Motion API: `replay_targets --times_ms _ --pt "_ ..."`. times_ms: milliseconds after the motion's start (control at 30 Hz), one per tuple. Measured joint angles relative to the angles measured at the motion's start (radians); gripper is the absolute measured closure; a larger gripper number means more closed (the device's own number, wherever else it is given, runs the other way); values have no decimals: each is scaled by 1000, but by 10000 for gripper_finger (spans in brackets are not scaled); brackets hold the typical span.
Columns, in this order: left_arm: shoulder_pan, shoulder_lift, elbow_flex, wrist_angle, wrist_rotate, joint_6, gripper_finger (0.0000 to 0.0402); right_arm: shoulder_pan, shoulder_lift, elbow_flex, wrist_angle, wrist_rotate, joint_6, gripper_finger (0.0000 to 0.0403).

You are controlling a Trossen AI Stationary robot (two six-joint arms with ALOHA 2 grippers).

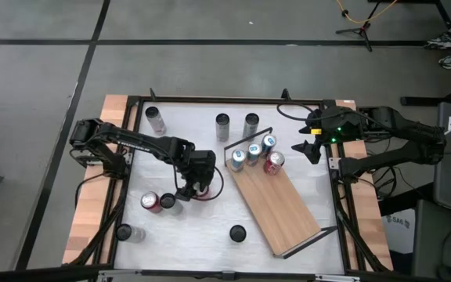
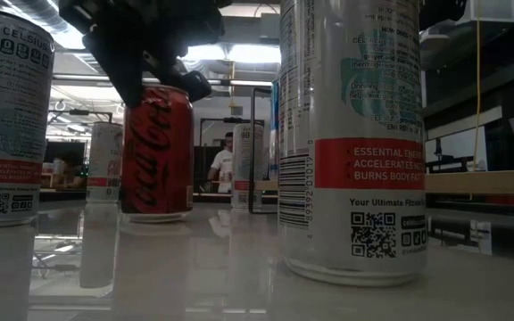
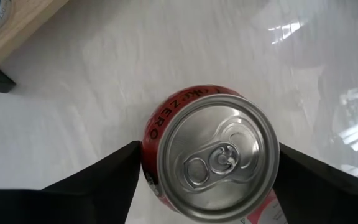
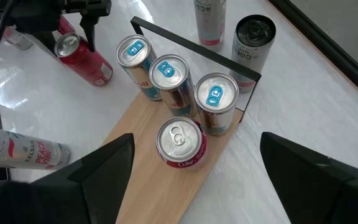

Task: Place canned beverage on shelf
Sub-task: Put the red soda can on the shelf aligned with the other red soda can

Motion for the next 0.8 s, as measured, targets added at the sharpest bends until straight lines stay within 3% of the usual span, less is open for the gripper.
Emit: replay_targets --times_ms 333,800 --pt "1 3 -3 -7 -102 -22 71 0 0 0 0 0 0 66" --pt "-5 3 -3 -3 -124 -24 46 0 0 0 -1 0 0 66"
